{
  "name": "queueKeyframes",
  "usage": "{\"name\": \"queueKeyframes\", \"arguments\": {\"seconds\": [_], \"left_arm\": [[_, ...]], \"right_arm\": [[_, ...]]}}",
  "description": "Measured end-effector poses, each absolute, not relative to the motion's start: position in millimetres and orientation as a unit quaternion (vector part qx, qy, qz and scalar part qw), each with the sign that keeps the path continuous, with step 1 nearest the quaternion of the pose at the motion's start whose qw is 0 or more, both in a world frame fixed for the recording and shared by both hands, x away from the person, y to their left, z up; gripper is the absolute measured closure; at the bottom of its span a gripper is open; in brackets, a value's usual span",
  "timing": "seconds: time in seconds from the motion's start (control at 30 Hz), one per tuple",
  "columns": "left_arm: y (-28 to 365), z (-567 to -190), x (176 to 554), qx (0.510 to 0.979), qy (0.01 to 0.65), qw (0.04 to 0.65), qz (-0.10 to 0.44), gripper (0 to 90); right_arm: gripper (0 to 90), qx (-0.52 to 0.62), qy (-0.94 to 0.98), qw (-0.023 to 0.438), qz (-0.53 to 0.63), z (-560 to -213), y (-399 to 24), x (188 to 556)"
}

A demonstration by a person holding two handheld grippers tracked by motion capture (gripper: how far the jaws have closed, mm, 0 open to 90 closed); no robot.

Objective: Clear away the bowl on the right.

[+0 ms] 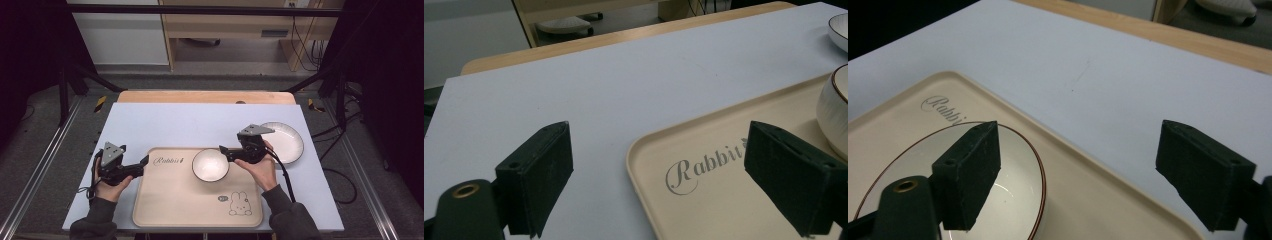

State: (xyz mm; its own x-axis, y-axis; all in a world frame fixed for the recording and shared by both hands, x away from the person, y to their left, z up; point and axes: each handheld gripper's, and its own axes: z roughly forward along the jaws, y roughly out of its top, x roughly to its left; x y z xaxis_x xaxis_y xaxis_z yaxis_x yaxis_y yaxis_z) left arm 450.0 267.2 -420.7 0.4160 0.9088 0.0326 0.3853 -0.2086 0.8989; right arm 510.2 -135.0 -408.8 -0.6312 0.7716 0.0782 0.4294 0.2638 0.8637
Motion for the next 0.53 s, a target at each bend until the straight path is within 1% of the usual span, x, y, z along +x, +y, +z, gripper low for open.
{"name": "queueKeyframes", "arguments": {"seconds": [0.17,0.53], "left_arm": [[269,-421,450,0.718,0.452,0.438,0.297,11.0],[270,-420,448,0.715,0.451,0.443,0.298,10.3]], "right_arm": [[11.4,0.380,0.762,0.209,0.481,-399,-139,501],[9.8,0.385,0.736,0.232,0.506,-395,-153,486]]}}
